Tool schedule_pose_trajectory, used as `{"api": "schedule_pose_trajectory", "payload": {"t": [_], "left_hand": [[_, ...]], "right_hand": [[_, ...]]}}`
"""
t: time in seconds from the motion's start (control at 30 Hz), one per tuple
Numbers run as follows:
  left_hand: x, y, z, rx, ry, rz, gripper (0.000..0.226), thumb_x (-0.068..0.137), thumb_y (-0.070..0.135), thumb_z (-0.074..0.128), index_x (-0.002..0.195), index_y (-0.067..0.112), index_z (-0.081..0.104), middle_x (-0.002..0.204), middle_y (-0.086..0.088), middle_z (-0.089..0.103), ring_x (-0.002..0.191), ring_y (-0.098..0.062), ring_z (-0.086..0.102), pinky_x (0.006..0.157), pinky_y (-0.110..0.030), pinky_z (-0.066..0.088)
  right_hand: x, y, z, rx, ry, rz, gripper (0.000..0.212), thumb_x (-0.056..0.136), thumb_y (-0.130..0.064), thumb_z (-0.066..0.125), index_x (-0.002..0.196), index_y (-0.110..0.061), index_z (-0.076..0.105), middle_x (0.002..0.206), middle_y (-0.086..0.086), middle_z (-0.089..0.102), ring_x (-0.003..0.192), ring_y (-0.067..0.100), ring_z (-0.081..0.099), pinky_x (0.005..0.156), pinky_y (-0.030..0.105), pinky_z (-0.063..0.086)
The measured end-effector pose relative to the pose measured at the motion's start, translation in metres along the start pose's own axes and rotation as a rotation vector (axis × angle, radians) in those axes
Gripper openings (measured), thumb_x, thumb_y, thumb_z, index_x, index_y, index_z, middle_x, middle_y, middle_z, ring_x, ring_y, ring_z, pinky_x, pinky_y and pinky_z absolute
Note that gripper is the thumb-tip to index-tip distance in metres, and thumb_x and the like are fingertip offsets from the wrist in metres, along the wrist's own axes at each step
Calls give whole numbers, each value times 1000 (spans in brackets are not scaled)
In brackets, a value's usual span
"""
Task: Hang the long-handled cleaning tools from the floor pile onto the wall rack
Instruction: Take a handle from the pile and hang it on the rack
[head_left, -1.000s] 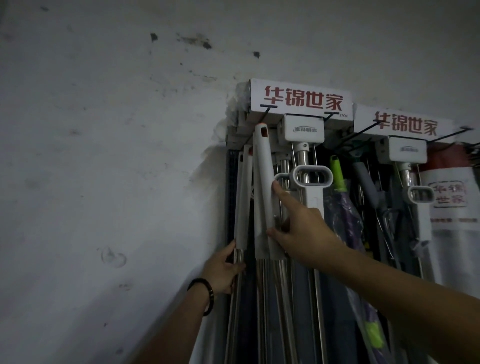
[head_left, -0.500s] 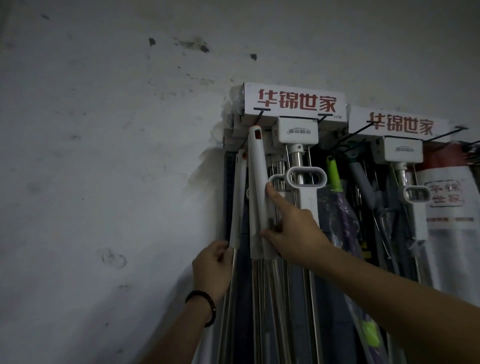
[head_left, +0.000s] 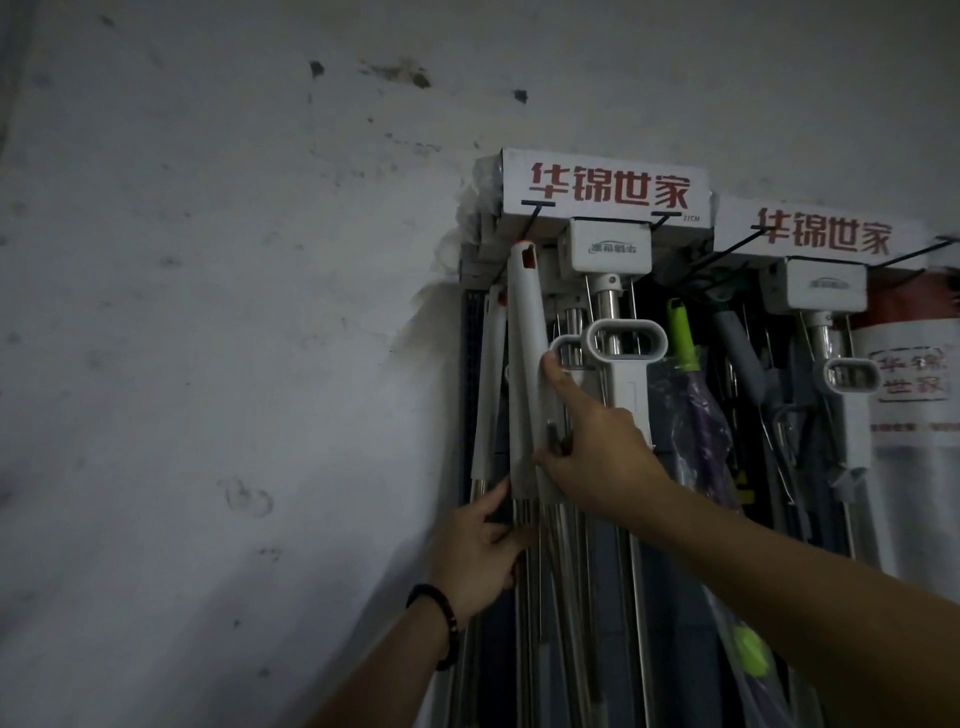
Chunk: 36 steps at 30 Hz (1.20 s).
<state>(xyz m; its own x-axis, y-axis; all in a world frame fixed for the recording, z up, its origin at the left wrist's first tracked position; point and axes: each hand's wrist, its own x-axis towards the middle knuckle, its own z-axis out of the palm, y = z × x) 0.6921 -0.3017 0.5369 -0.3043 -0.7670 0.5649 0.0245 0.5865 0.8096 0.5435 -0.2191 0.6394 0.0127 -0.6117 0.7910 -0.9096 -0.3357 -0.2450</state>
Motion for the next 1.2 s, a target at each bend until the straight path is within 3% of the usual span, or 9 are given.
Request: {"api": "schedule_pose_trajectory", "payload": {"t": [0.1,0.2,0.3,0.43,0.63,0.73,0.87,1.0,1.2], "left_hand": [[12,-6,-1,41,23,-31,76,96,27,73,157,43,30,83,13,80,65,-9,71,69,-39,66],[22,-10,-3,88,32,-46,73,98,28,70,149,56,27,82,10,80,69,-17,71,77,-50,65],[30,-13,-4,67,55,-54,68,98,28,70,144,58,30,91,11,78,72,-14,71,73,-43,65],[41,-18,-6,81,67,-46,64,97,29,72,144,56,37,100,26,65,85,-13,77,75,-42,66],[47,-19,-5,90,108,-39,36,95,28,73,112,59,64,98,16,75,79,-13,74,68,-36,65],[43,-18,3,271,240,14,20,94,27,75,114,27,73,98,11,74,79,-3,66,65,-11,55],[18,-5,19,163,530,190,19,95,20,73,111,27,66,97,10,70,83,-2,66,69,-4,49],[-13,5,30,99,176,163,14,98,35,68,112,32,69,98,14,76,89,3,70,74,-12,54],[-5,5,26,212,205,82,11,91,12,78,87,3,71,67,8,66,54,8,59,55,-8,46]], "right_hand": [[1,-2,12,-37,14,-7,111,91,-19,71,159,-56,-9,81,3,66,69,20,66,68,45,64],[4,1,24,-34,34,11,118,89,-20,71,152,-65,-18,81,0,67,75,25,69,73,53,64],[6,5,31,-26,40,11,124,88,-20,72,143,-73,-25,82,0,68,80,29,70,81,60,61],[7,8,32,-7,54,-2,122,90,-18,70,139,-77,-25,83,0,68,82,28,70,80,57,62],[6,6,21,-38,29,2,114,92,-16,70,157,-58,-13,79,-4,61,75,20,63,68,43,62],[5,3,17,-39,23,12,112,92,-14,70,160,-55,-10,77,-3,60,68,16,62,62,38,60],[4,3,18,-21,32,34,111,92,-16,69,156,-60,-10,80,1,64,68,21,67,66,47,64],[8,3,25,-6,30,43,114,90,-13,70,155,-61,-11,77,0,65,71,21,68,69,47,65],[20,1,32,-23,-16,70,112,91,-5,67,162,-51,-6,76,-1,61,67,12,58,59,30,51]]}}
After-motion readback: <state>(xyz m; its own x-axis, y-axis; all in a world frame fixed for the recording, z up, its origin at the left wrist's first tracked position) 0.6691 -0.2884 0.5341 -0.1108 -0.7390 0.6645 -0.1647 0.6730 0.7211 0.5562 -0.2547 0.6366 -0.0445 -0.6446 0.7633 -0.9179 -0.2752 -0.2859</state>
